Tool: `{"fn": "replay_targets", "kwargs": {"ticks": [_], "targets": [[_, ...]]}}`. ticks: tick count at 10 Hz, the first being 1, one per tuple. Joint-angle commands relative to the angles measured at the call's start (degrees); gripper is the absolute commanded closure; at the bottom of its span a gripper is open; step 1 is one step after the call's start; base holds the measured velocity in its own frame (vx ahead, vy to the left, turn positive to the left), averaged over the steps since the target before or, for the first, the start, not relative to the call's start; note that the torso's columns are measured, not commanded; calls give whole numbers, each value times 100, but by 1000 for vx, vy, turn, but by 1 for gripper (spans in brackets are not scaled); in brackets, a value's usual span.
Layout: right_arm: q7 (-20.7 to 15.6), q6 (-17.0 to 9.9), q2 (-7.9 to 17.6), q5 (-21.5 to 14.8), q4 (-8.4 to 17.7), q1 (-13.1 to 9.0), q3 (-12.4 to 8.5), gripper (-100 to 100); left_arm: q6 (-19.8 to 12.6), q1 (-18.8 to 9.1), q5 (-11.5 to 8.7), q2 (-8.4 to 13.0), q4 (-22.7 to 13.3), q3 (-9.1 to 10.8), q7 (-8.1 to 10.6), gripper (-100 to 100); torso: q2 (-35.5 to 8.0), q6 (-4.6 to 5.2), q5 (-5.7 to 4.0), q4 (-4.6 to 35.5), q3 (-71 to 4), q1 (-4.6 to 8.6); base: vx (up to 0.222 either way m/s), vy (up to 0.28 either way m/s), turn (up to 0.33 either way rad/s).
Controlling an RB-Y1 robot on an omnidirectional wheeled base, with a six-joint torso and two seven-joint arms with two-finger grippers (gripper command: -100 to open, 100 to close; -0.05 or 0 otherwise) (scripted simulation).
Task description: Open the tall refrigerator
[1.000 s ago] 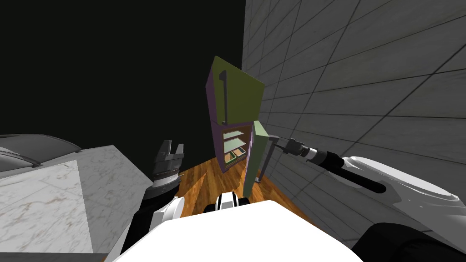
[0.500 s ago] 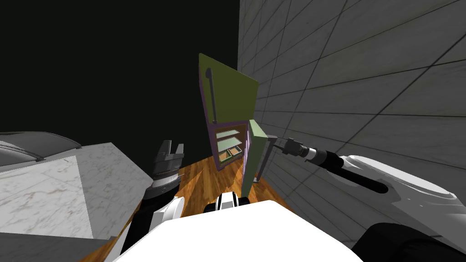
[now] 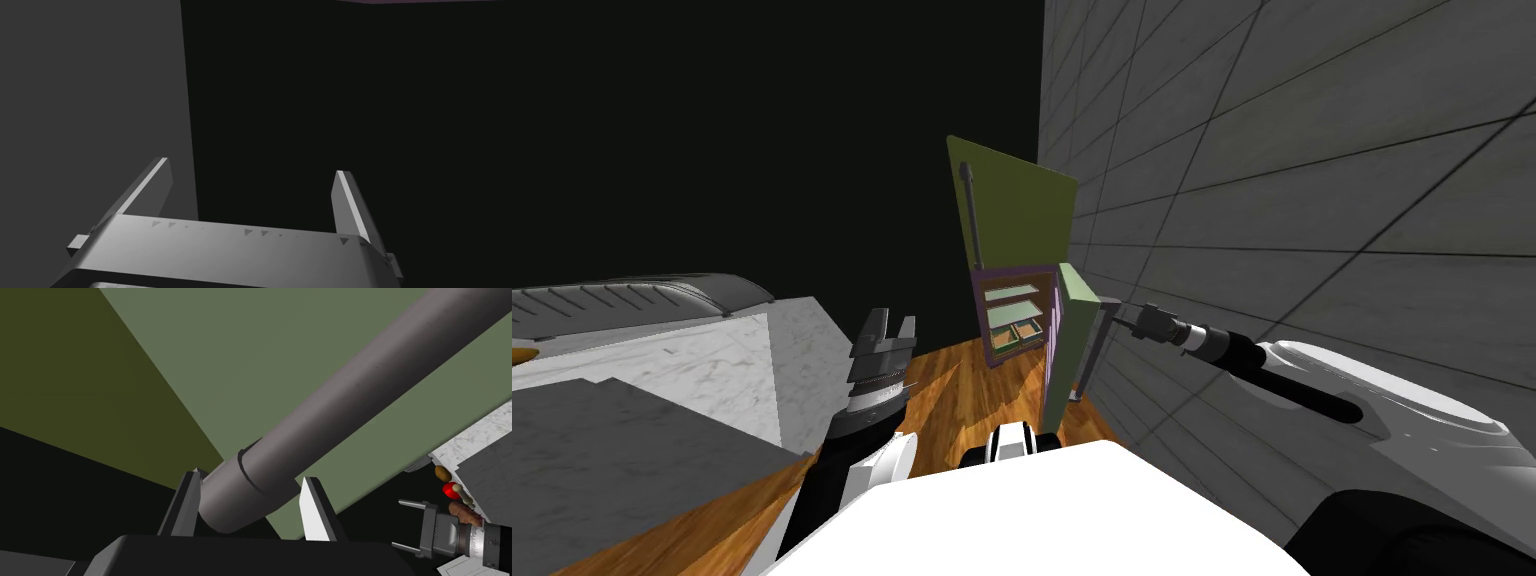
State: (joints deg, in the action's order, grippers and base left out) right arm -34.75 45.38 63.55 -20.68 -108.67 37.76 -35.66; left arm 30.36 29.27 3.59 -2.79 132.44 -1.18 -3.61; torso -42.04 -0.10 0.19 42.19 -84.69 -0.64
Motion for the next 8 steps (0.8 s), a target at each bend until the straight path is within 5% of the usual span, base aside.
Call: {"fn": "replay_targets", "kwargs": {"ticks": [1, 7, 8], "targets": [[-50, 31, 34, 32, 4, -14, 44, 100, 0, -1, 0, 0, 0, 0, 0, 0, -6, -20, -2, -1, 2, 13, -84, -213, 144], [-149, 59, 104, 131, 42, -30, 110, 100, 0, 0, 0, 1, 0, 0, 0, 0, -9, -30, -3, -2, 4, 16, -93, -222, 195], [43, -10, 263, 222, 52, -11, -77, -100, 0, 0, 0, 0, 0, 0, 0, 0, -5, -19, -3, -4, 3, 5, -42, -102, -21]]}}
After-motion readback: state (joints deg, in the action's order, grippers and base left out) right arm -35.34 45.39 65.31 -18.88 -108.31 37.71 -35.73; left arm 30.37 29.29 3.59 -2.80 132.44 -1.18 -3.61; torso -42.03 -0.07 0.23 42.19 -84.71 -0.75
